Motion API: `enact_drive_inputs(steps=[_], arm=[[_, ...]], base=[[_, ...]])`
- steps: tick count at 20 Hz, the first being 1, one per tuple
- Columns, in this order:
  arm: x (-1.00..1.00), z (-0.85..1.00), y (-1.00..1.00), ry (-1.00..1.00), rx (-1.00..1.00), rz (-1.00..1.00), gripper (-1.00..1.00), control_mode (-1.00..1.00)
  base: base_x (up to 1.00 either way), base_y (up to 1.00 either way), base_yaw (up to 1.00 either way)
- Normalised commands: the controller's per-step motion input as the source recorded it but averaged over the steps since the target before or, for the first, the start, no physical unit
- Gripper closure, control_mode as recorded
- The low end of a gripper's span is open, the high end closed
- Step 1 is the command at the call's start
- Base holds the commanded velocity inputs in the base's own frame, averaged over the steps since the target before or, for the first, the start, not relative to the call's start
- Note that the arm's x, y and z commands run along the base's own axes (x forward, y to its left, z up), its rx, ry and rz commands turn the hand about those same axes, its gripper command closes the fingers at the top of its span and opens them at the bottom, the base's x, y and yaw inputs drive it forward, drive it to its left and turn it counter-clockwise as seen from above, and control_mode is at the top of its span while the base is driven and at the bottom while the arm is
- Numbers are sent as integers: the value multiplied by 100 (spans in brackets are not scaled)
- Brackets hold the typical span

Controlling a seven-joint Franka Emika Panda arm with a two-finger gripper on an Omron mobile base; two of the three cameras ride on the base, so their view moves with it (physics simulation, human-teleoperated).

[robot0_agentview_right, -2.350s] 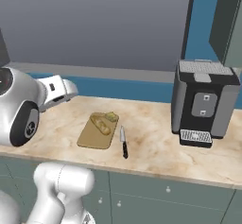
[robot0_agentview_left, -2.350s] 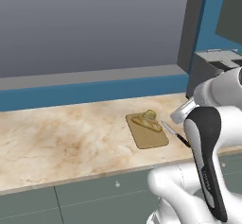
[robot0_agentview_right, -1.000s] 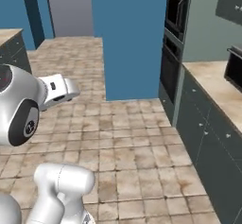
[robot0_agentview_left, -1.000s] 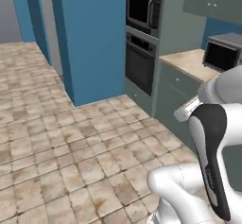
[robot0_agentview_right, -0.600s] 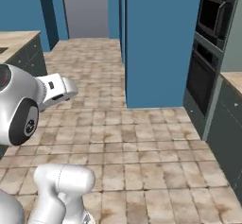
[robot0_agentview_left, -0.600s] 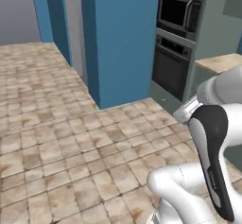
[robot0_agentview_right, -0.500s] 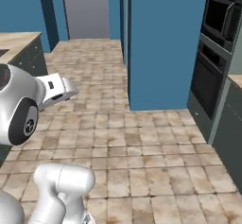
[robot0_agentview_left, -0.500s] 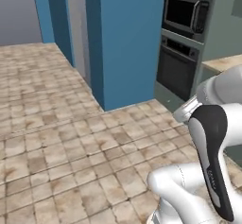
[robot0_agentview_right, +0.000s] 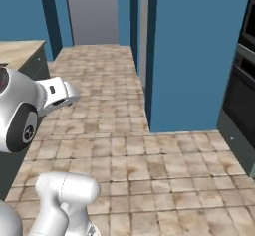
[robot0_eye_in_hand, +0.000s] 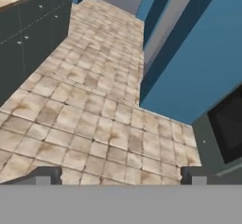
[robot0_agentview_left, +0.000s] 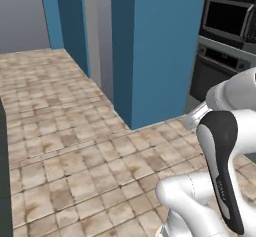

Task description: Retrieve the sausage and cheese from the fridge and place them on the cutting board on the counter.

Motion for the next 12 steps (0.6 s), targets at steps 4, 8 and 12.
enact_drive_inputs(steps=[4, 8, 12], arm=[[0, 0, 0, 0, 0, 0, -100, 100], [0, 0, 0, 0, 0, 0, -100, 100], [0, 0, 0, 0, 0, 0, -100, 100]], base=[[100, 56, -6], [100, 48, -5], [100, 39, -10]])
